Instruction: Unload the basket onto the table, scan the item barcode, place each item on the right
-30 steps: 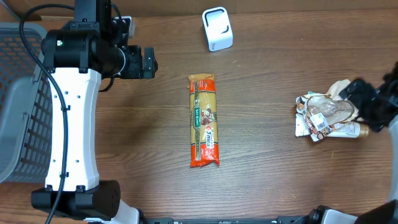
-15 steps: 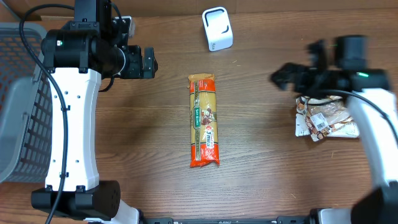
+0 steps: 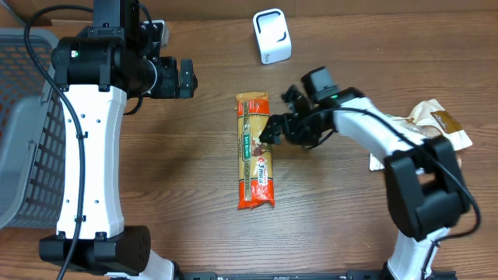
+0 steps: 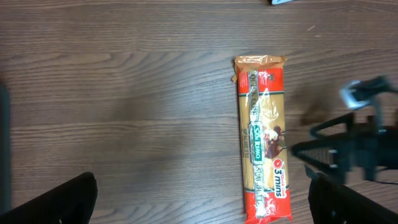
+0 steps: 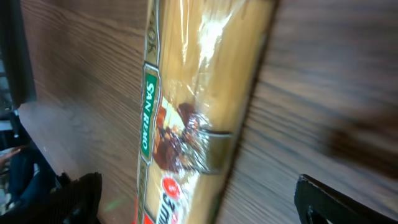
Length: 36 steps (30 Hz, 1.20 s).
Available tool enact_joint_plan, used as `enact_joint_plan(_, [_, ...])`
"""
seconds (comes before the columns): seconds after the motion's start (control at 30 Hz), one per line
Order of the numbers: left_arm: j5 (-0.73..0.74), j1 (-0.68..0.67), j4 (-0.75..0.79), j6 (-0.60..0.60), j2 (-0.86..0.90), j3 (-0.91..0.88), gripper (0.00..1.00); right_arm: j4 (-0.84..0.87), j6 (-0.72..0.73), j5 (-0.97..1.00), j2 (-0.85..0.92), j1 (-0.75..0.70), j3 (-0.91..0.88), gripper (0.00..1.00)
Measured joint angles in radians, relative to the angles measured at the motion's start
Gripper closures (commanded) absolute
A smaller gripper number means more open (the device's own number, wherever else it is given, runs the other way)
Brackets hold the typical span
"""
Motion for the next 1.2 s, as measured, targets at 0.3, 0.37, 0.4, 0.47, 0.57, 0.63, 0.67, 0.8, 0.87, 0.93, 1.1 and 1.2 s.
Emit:
enact_joint_plan(0.3, [0.0, 0.0, 0.0, 0.0, 0.0, 0.0, 0.0, 0.028, 0.097, -0.01, 0.071, 0.047, 0.0, 0.23])
enact_joint_plan(0.37, [0.0, 0.0, 0.0, 0.0, 0.0, 0.0, 0.0, 0.03, 0.109, -0.009, 0.076, 0.05, 0.0, 0.24])
enact_joint_plan(0.4, [0.0, 0.0, 0.0, 0.0, 0.0, 0.0, 0.0, 0.034, 0.117, -0.01, 0.078, 0.052, 0.0, 0.24])
enact_joint_plan(0.47, [0.0, 0.0, 0.0, 0.0, 0.0, 0.0, 0.0, 0.045, 0.131, -0.008, 0.079, 0.063, 0.0, 0.24])
enact_joint_plan(0.57, [0.0, 0.0, 0.0, 0.0, 0.0, 0.0, 0.0, 0.072, 0.168, 0.01, 0.08, 0.101, 0.0, 0.24])
enact_joint_plan(0.63, [0.0, 0.0, 0.0, 0.0, 0.0, 0.0, 0.01, 0.089, 0.196, 0.032, 0.08, 0.127, 0.0, 0.25])
enact_joint_plan(0.67, [0.0, 0.0, 0.0, 0.0, 0.0, 0.0, 0.0, 0.105, 0.216, 0.046, 0.08, 0.141, 0.0, 0.31])
enact_joint_plan(0.8, [0.0, 0.0, 0.0, 0.0, 0.0, 0.0, 0.0, 0.139, 0.287, 0.106, 0.084, 0.185, -0.006, 0.6])
enact_joint_plan(0.87, [0.0, 0.0, 0.0, 0.0, 0.0, 0.0, 0.0, 0.146, 0.309, 0.117, 0.087, 0.199, -0.01, 0.76])
enact_joint_plan(0.93, [0.0, 0.0, 0.0, 0.0, 0.0, 0.0, 0.0, 0.154, 0.325, 0.119, 0.086, 0.204, -0.01, 0.94])
enact_joint_plan(1.1, [0.0, 0.0, 0.0, 0.0, 0.0, 0.0, 0.0, 0.179, 0.327, 0.063, 0.084, 0.196, -0.01, 0.96])
enact_joint_plan(1.2, [0.0, 0.0, 0.0, 0.0, 0.0, 0.0, 0.0, 0.153, 0.291, 0.036, 0.084, 0.183, -0.003, 0.96])
